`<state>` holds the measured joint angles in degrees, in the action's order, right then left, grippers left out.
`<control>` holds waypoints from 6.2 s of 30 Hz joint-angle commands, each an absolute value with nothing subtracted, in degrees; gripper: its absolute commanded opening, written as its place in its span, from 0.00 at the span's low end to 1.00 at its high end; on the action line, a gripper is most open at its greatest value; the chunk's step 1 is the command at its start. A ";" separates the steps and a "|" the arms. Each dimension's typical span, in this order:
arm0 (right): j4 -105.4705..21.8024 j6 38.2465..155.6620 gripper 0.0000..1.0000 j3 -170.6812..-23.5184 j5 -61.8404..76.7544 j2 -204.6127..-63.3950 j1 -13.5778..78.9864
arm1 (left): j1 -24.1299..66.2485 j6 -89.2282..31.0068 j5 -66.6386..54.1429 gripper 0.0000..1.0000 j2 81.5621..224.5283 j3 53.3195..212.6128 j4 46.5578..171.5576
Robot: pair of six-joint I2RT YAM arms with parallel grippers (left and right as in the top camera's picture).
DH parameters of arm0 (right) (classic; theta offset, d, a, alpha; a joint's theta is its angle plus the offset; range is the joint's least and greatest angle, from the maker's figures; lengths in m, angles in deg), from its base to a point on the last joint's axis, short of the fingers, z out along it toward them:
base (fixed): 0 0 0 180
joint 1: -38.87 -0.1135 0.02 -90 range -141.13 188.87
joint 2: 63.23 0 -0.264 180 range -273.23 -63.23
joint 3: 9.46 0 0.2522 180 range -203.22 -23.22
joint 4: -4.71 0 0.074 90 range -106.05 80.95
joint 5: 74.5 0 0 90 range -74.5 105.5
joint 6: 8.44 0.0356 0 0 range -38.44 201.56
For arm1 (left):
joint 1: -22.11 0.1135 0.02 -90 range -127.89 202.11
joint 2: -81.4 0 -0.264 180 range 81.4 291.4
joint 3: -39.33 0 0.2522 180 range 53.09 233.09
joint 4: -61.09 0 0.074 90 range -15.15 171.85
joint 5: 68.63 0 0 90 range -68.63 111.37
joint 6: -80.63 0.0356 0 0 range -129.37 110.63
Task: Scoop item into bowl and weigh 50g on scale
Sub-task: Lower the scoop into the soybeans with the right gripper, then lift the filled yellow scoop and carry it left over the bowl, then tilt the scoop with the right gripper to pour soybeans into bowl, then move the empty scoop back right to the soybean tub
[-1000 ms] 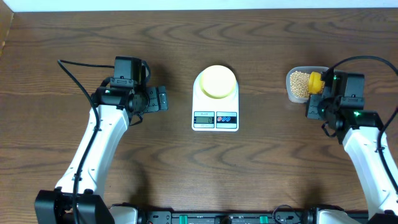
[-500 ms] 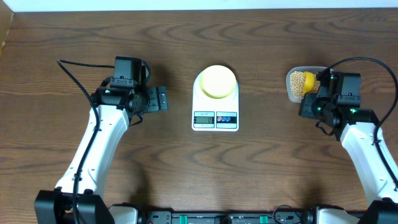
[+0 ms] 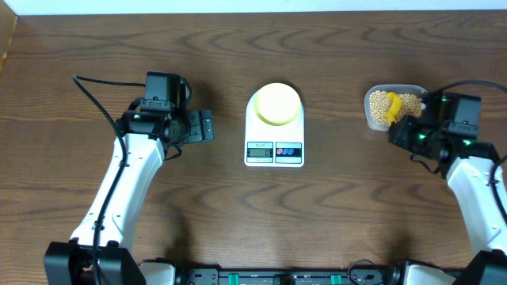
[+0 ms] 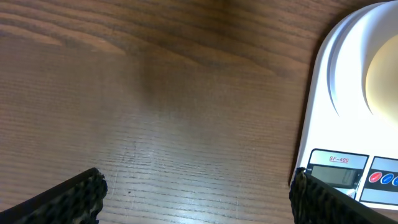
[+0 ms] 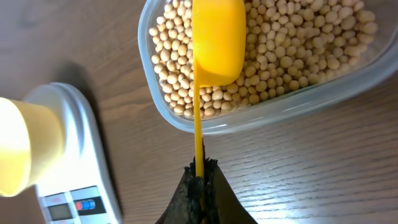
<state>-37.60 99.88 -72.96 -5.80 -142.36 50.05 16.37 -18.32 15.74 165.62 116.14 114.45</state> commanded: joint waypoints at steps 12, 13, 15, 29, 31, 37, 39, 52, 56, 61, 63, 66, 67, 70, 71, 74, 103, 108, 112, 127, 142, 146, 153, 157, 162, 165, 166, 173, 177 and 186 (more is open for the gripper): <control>-38.76 103.01 0.01 -72.46 -24.97 -142.52 60.08 | 16.48 -17.73 16.51 0.97 165.54 117.08 114.53; -38.76 103.01 0.01 -72.46 -25.67 -142.52 60.60 | 16.48 -17.73 16.51 0.97 165.54 117.08 114.53; -38.87 103.01 0.01 -72.46 -27.02 -142.52 62.03 | 16.48 -17.73 16.51 0.97 165.54 117.08 114.53; -40.12 102.99 0.01 -72.46 -54.80 -142.52 71.18 | 16.48 -17.73 16.51 0.97 165.54 117.08 114.53; -40.12 103.01 0.01 -72.46 -57.91 -142.52 71.12 | 16.48 -17.73 16.51 0.97 165.54 117.08 114.53; -39.99 107.12 0.01 -72.46 -59.74 -142.52 69.11 | 16.48 -17.73 16.51 0.97 165.54 117.08 114.53; -39.83 107.64 0.01 -72.46 -59.74 -142.52 67.84 | 16.48 -17.73 16.51 0.97 165.54 117.08 114.53; -26.09 122.53 0.01 -72.46 -54.56 -142.52 52.28 | 16.48 -17.73 16.51 0.97 165.54 117.08 114.53; -20.25 129.15 0.01 -72.46 -50.43 -142.52 46.14 | 16.48 -17.73 16.51 0.97 165.54 117.08 114.55; -14.00 133.81 0.01 -72.46 -40.84 -142.54 36.93 | 16.48 -17.73 16.51 0.97 165.54 117.08 114.53; -12.91 132.28 0.01 -72.46 -37.43 -142.54 34.55 | 16.48 -17.73 16.51 0.97 165.54 117.08 114.53; -13.10 123.60 0.01 -72.46 -31.31 -142.54 31.36 | 16.48 -17.73 16.51 0.97 165.54 117.08 114.53; -13.23 120.36 0.01 -72.46 -29.56 -142.54 30.42 | 16.48 -17.73 16.51 0.97 165.54 117.08 114.53; -13.93 112.14 0.01 -72.46 -25.03 -142.54 27.95 | 16.48 -17.73 16.51 0.97 165.54 117.08 114.53; -14.39 109.04 0.02 -72.46 -23.33 -142.54 27.08 | 16.48 -17.73 16.51 0.97 165.54 117.08 114.53; -15.29 105.63 0.02 -72.46 -17.34 -142.54 25.48 | 16.48 -17.73 16.51 0.97 165.54 117.08 114.53; -14.22 87.75 0.01 -72.46 -0.95 -145.27 16.24 | 16.48 -17.73 16.51 0.97 165.54 117.08 114.53; -14.39 82.83 0.01 -72.46 1.61 -145.27 15.82 | 16.48 -17.73 16.51 0.97 165.54 117.08 114.53; -14.44 77.87 0.01 -72.46 1.92 -145.27 15.82 | 16.48 -17.73 16.51 0.97 165.54 117.08 114.53; -12.45 63.43 0.01 -72.54 13.54 -145.27 11.78 | 16.48 -17.73 16.51 0.97 165.54 117.08 114.53; -11.20 85.94 0.01 -72.67 8.52 -139.37 13.55 | 16.48 -17.73 16.51 0.97 165.54 117.08 114.53; -13.15 88.34 0.01 -72.67 9.57 -132.83 18.49 | 16.48 -17.73 16.51 0.97 165.54 117.08 114.53; -28.64 88.34 0.01 -72.65 17.92 -123.65 33.28 | 16.48 -17.73 16.51 0.97 165.54 117.08 114.53; -39.53 87.47 0.01 -72.61 22.27 -123.11 40.34 | 16.48 -17.73 16.51 0.97 165.54 117.08 114.53; -45.36 87.05 0.01 -72.50 21.24 -126.63 43.16 | 16.48 -17.73 16.51 0.97 165.54 117.08 114.53; -46.00 87.05 0.01 -72.50 21.19 -128.94 42.94 | 16.48 -17.73 16.51 0.97 165.54 117.08 114.53; -45.95 87.05 0.01 -72.50 21.39 -130.23 42.97 | 16.48 -17.73 16.51 0.97 165.54 117.08 114.53; -44.60 87.05 0.01 -72.50 21.57 -136.24 42.94 | 16.48 -17.73 16.51 0.97 165.54 117.08 114.53; -40.25 87.10 0.01 -72.50 19.75 -139.83 42.94 | 16.48 -17.73 16.51 0.97 165.54 117.08 114.53; -35.05 87.12 0.01 -72.50 11.10 -142.65 42.94 | 16.48 -17.73 16.51 0.97 165.54 117.08 114.53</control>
<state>-35.31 87.18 -72.50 16.32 -141.12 42.99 16.37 -18.32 15.74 165.62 116.14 114.49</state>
